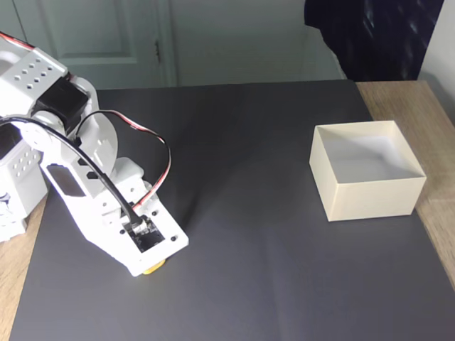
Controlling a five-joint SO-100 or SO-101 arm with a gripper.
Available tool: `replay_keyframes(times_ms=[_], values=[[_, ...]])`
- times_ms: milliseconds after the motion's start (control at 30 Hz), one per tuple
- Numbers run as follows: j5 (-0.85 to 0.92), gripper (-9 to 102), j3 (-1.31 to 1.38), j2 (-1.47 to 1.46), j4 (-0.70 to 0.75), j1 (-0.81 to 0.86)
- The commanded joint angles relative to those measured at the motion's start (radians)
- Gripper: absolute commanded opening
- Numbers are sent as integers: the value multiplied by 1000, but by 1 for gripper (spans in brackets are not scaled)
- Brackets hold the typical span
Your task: Grasp a cube block and put it in the white box.
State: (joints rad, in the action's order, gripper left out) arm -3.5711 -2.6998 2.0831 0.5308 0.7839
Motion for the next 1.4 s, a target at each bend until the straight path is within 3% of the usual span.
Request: replay_keyframes(times_ms=[0,267,533,800,1033,1367], values=[[-17,20,5,-5,-8,-20],[-78,14,2,-11,0,-23],[-114,0,11,-15,55,-21],[-132,0,71,31,127,-71],[-95,1,227,106,153,-213],[5,0,425,44,11,-353]])
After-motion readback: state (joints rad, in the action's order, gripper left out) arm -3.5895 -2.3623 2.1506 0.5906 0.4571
